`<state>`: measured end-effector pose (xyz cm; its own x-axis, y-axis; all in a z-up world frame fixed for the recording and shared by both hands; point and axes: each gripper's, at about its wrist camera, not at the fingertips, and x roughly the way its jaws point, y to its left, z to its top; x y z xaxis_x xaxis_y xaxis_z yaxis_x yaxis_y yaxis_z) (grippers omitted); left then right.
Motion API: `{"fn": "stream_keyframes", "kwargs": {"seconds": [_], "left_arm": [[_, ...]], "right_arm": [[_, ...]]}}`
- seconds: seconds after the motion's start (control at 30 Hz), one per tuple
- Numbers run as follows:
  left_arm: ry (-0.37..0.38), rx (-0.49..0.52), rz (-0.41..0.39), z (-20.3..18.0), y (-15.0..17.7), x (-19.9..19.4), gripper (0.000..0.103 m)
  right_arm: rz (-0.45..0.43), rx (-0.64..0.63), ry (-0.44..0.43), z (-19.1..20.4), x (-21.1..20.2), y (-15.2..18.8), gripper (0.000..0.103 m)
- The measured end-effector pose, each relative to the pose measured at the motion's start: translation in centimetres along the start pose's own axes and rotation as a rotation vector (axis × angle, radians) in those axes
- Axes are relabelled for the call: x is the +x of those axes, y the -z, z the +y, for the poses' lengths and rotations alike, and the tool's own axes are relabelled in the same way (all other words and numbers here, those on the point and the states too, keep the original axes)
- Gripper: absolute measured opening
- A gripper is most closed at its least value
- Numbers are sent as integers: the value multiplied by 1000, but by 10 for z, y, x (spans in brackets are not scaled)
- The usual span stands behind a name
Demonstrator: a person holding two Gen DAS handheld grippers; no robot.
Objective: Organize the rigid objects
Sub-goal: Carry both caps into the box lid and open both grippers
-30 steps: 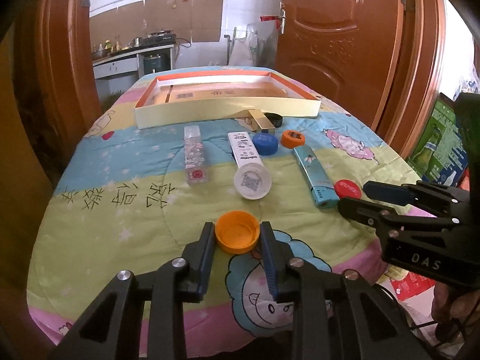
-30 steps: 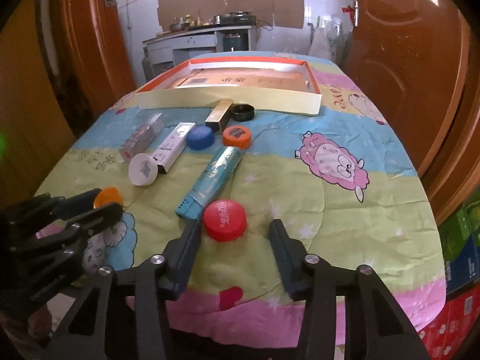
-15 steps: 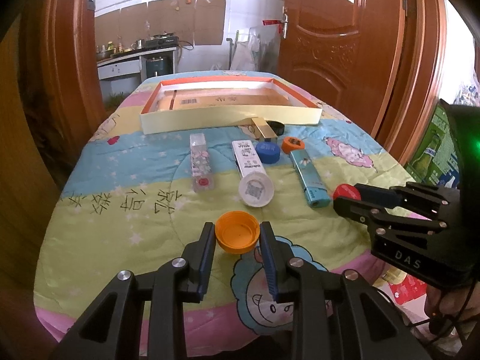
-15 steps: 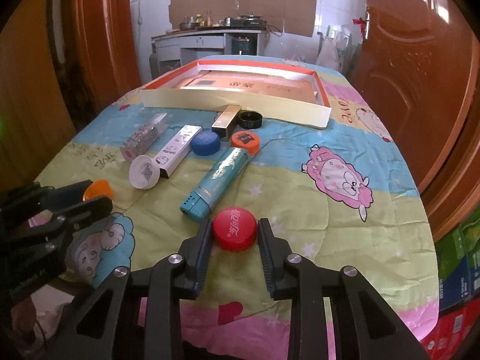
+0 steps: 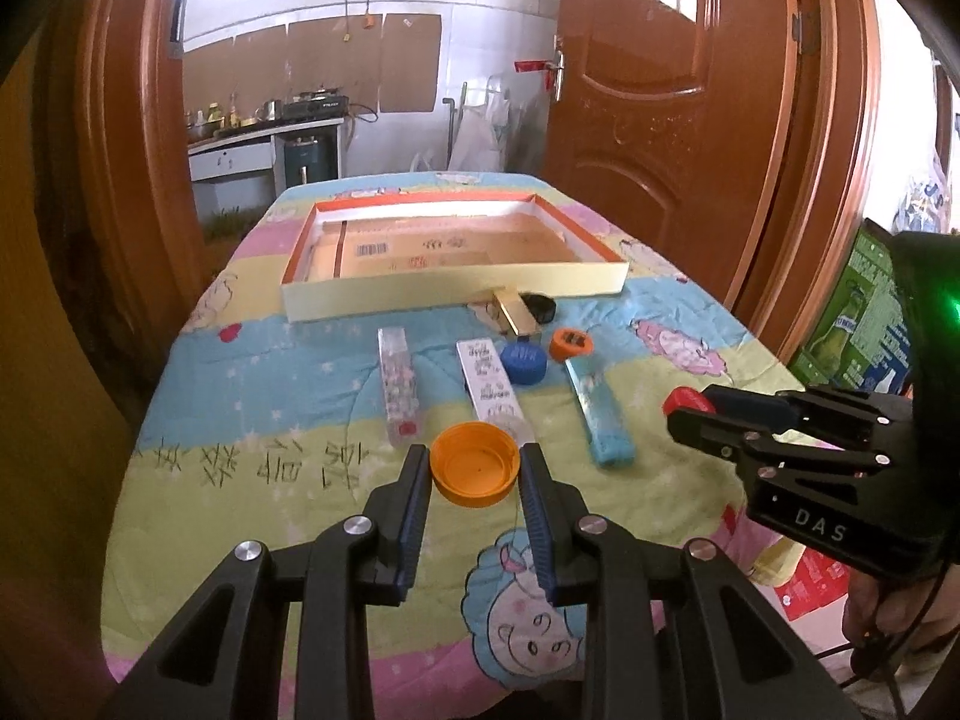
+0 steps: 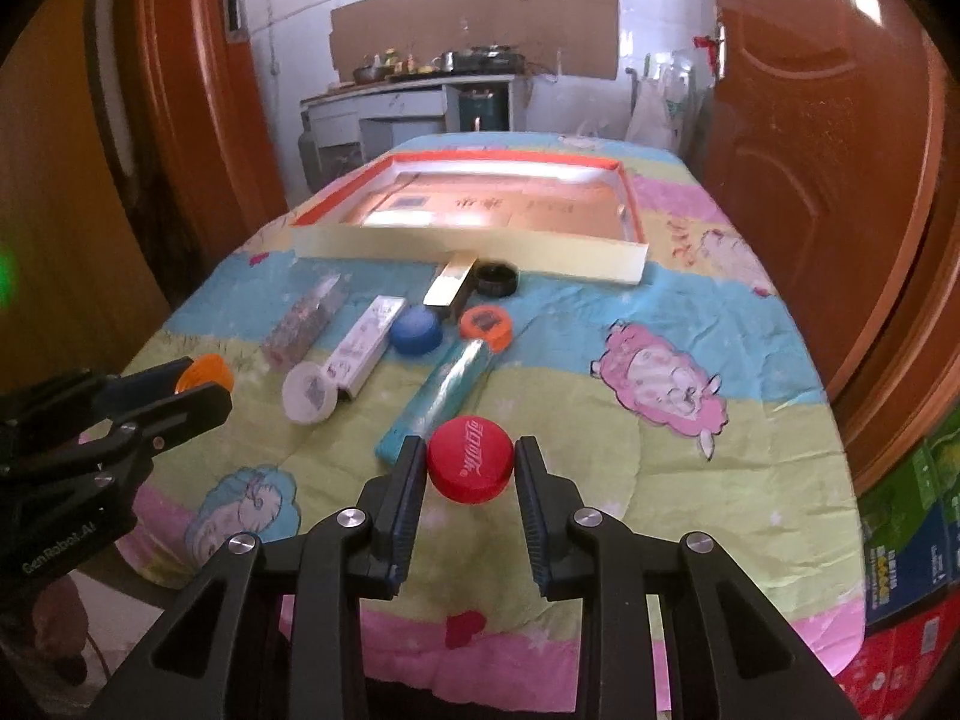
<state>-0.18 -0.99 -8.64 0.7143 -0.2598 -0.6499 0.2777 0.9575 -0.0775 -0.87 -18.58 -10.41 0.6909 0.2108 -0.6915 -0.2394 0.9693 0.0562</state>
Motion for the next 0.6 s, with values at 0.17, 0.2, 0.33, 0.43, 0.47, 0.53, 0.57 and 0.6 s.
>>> {"fn": "stream_keyframes", "kwargs": {"seconds": [0.17,0.2,0.33,0.43,0.47,0.53,0.57,0.6], "left_arm": [[15,-7,-16,4,-17,0,30],[17,-7,-18,4,-19,1,30],[9,2,-28,4,-38,6,30],[0,16,-28,4,-53,11,30],[-2,20,-28,4,-57,13,30],[-12,32,-26,3,-67,19,30],[-19,36,-24,4,-72,22,30],[-27,39,-20,4,-78,26,30]], "right_arm": [[-60,7,32,-10,-19,-16,31],[-65,11,34,-12,-21,-19,31],[-80,24,39,-22,-22,-32,31],[-75,29,34,-26,-16,-41,31],[-73,29,31,-28,-13,-45,31],[-72,28,28,-30,-7,-52,31],[-70,28,24,-32,-3,-58,31],[-69,29,21,-34,0,-61,31]]}}
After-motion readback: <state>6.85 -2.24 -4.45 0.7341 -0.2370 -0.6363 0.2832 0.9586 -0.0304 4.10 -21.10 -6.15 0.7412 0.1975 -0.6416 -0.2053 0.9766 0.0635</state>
